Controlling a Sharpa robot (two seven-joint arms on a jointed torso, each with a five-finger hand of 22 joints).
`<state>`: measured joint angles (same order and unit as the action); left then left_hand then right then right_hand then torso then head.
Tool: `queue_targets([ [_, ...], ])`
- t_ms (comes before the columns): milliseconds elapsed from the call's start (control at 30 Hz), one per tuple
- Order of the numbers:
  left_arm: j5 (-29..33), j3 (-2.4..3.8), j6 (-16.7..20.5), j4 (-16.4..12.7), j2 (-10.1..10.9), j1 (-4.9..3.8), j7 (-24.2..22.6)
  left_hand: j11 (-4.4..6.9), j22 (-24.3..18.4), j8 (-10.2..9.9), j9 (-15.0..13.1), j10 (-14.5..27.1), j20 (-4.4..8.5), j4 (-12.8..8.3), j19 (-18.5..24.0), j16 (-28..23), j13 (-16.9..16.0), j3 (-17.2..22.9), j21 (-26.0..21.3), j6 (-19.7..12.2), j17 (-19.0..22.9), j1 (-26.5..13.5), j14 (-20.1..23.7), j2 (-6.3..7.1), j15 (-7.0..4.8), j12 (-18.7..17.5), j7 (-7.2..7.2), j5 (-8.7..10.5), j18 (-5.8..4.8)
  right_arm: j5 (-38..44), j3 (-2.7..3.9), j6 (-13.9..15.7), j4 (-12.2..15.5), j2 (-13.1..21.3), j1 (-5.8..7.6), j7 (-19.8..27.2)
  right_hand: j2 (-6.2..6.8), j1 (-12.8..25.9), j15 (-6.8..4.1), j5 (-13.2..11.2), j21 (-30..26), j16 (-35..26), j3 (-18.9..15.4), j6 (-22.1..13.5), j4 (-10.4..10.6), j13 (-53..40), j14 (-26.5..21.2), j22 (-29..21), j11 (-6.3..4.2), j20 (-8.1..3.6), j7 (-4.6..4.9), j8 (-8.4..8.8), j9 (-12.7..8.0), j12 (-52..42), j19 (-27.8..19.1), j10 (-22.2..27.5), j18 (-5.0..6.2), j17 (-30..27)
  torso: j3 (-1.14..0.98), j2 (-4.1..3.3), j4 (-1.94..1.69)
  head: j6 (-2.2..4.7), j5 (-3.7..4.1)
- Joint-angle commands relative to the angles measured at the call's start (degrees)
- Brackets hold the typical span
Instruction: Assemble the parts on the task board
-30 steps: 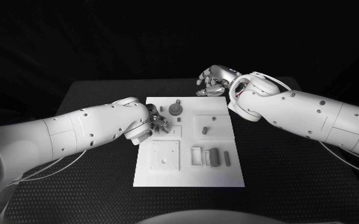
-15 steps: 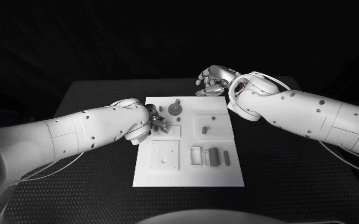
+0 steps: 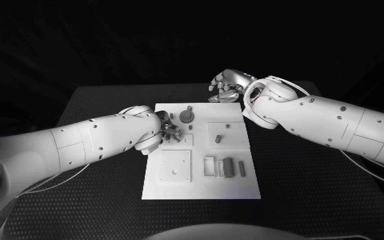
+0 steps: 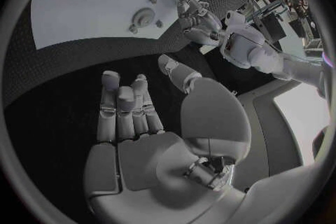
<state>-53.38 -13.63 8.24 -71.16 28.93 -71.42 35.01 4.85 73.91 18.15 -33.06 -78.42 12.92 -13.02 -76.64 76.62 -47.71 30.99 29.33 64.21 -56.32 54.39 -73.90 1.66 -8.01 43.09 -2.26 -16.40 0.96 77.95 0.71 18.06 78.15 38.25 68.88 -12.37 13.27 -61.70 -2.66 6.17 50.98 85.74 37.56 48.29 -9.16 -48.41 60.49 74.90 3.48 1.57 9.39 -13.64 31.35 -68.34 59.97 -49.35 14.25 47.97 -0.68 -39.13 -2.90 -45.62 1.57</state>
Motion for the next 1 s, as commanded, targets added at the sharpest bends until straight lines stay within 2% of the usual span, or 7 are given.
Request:
queue_targets([
  [33, -0.63, 0.03, 0.61, 0.12, -0.26, 0.06, -1.39, 0.60, 0.31, 6.38, -6.22, -0.13, 2.66, 1.25, -2.91, 0.67, 0.49, 0.76, -0.10, 3.48, 0.13, -0.30, -2.30, -0.66, -3.47, 0.28, 1.68, -1.01, 0.46, 0.04, 0.03, -0.77, 0.05, -0.07, 0.02, 0.31, -0.57, 0.12, 0.06, -0.20, -0.36, 0.02, -0.16, -0.12, 0.08, -0.02, -0.40, 0.93, 0.04, 0.00, 0.48, -0.04, -0.07, -0.21, -0.42, 0.26, 0.75, 0.08, 0.00, 0.02, -0.02, -0.03, -0.06],
  [100, -0.97, 0.03, 0.79, 0.23, -0.36, 0.09, -1.59, 0.53, 0.58, 6.85, -6.25, -0.51, 2.63, 1.06, -2.95, 1.04, 1.01, 0.61, -0.03, 3.63, 0.23, -0.72, -2.26, -0.93, -3.39, 0.37, 1.73, -1.77, 0.39, 0.04, 0.03, -0.82, 0.04, -0.07, 0.02, 0.30, -0.57, 0.13, 0.06, -0.20, -0.36, 0.02, -0.17, -0.12, 0.08, -0.02, -0.41, 0.93, 0.05, 0.00, 0.48, -0.04, -0.07, -0.21, -0.43, 0.27, 0.75, 0.08, 0.01, 0.02, -0.04, -0.04, -0.04],
  [267, -0.97, 0.03, -0.28, 0.27, -0.39, 0.16, -1.83, 0.55, 0.87, 7.32, -6.20, -0.96, 2.57, 0.88, -3.03, 1.77, 1.60, 0.52, 0.03, 3.88, -0.34, -1.25, -2.52, -1.46, -3.35, 0.52, 1.84, -2.26, 0.30, 0.04, 0.02, -0.96, 0.02, 0.00, 0.02, 0.26, -0.57, 0.16, 0.06, -0.20, -0.37, 0.02, -0.19, -0.12, 0.09, -0.02, -0.42, 0.94, 0.05, 0.01, 0.48, -0.05, -0.08, -0.23, -0.44, 0.29, 0.75, 0.08, 0.03, 0.02, -0.02, -0.02, -0.08],
  [467, -1.02, 0.03, -1.80, 0.16, -0.28, 0.16, -2.02, 0.57, 1.25, 7.63, -5.94, -1.20, 2.52, 0.41, -2.97, 2.36, 2.42, 0.55, -0.01, 3.94, -0.37, -2.12, -2.42, -2.88, -3.32, 0.63, 1.88, -2.76, 0.20, 0.04, 0.02, -1.31, 0.04, 0.02, 0.02, 0.25, -0.57, 0.17, 0.07, -0.20, -0.37, 0.02, -0.20, -0.12, 0.10, -0.02, -0.44, 0.94, 0.05, 0.02, 0.48, -0.06, -0.10, -0.24, -0.46, 0.30, 0.75, 0.08, 0.03, 0.02, -0.03, -0.11, -0.11],
  [667, -3.39, 0.03, -3.03, -0.39, 0.03, 0.16, -2.10, 0.57, 1.40, 7.72, -5.83, -1.25, 2.49, -0.08, -2.94, 2.58, 2.71, 0.64, -0.03, 3.97, -0.44, -2.30, -2.42, -3.11, -3.31, 0.71, 1.89, -3.09, 0.16, 0.04, 0.02, -1.56, 0.05, 0.14, 0.01, 0.27, -0.59, 0.22, 0.07, -0.20, -0.38, 0.03, -0.22, -0.12, 0.13, -0.02, -0.46, 0.94, 0.06, 0.03, 0.49, -0.07, -0.11, -0.25, -0.48, 0.32, 0.75, 0.08, 0.02, 0.02, -0.03, -0.23, 0.06],
  [1000, -3.77, 0.03, -3.78, -0.62, 0.39, 0.18, -1.83, 0.58, 1.51, 7.84, -5.73, -1.35, 2.44, -0.42, -2.97, 2.85, 2.95, 0.74, -0.06, 4.06, -0.62, -2.51, -2.49, -3.39, -3.29, 0.83, 1.92, -3.33, 0.10, 0.03, 0.02, -1.78, 0.10, 0.17, 0.01, 0.31, -0.61, 0.29, 0.08, -0.20, -0.38, 0.03, -0.25, -0.12, 0.18, -0.02, -0.48, 0.94, 0.06, 0.05, 0.49, -0.08, -0.13, -0.26, -0.49, 0.34, 0.75, 0.08, 0.00, 0.03, -0.05, -0.40, 0.00],
])
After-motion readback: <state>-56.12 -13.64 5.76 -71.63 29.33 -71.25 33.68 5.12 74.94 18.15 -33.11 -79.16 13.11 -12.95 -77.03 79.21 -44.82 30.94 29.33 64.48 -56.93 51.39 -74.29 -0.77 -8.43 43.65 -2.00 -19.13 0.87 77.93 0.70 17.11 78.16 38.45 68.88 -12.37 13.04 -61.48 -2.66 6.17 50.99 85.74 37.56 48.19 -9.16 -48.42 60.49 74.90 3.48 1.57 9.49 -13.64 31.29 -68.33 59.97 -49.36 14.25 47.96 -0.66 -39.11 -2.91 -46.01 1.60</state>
